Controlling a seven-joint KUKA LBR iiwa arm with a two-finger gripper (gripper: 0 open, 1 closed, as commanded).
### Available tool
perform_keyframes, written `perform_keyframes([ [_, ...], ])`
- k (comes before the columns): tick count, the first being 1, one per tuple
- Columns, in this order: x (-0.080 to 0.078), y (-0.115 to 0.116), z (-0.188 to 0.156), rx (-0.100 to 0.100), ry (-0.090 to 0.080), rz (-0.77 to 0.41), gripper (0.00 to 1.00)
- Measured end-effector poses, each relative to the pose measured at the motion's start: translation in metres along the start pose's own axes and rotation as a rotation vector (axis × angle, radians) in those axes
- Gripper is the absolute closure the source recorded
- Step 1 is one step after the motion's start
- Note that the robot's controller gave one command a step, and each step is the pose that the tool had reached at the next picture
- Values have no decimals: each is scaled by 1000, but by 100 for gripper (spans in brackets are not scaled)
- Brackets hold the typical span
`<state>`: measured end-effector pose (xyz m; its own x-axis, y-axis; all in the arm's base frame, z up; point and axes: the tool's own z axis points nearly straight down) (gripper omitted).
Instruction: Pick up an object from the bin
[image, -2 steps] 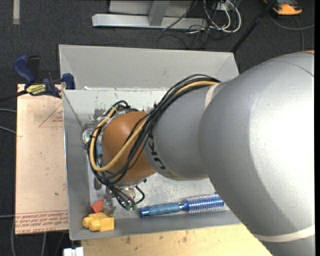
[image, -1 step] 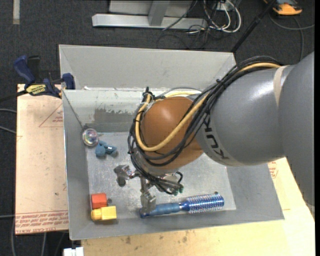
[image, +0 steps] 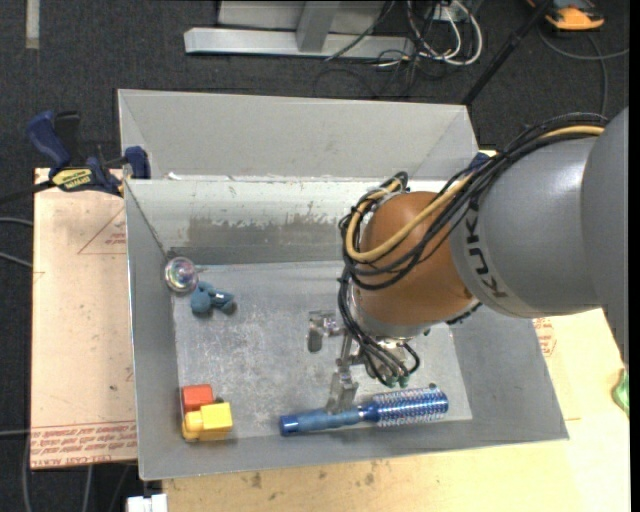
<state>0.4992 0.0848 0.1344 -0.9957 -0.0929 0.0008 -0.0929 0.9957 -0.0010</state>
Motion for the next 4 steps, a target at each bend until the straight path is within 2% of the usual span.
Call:
perform_keyframes([
  [1, 23, -18, 42, -1, 2, 13, 0],
  [2, 16, -6, 62, -2, -18, -182, 0],
  [3, 21, -7, 64, -2, -2, -182, 100],
  [4, 9, 2, -53, -2, -10, -151, 100],
])
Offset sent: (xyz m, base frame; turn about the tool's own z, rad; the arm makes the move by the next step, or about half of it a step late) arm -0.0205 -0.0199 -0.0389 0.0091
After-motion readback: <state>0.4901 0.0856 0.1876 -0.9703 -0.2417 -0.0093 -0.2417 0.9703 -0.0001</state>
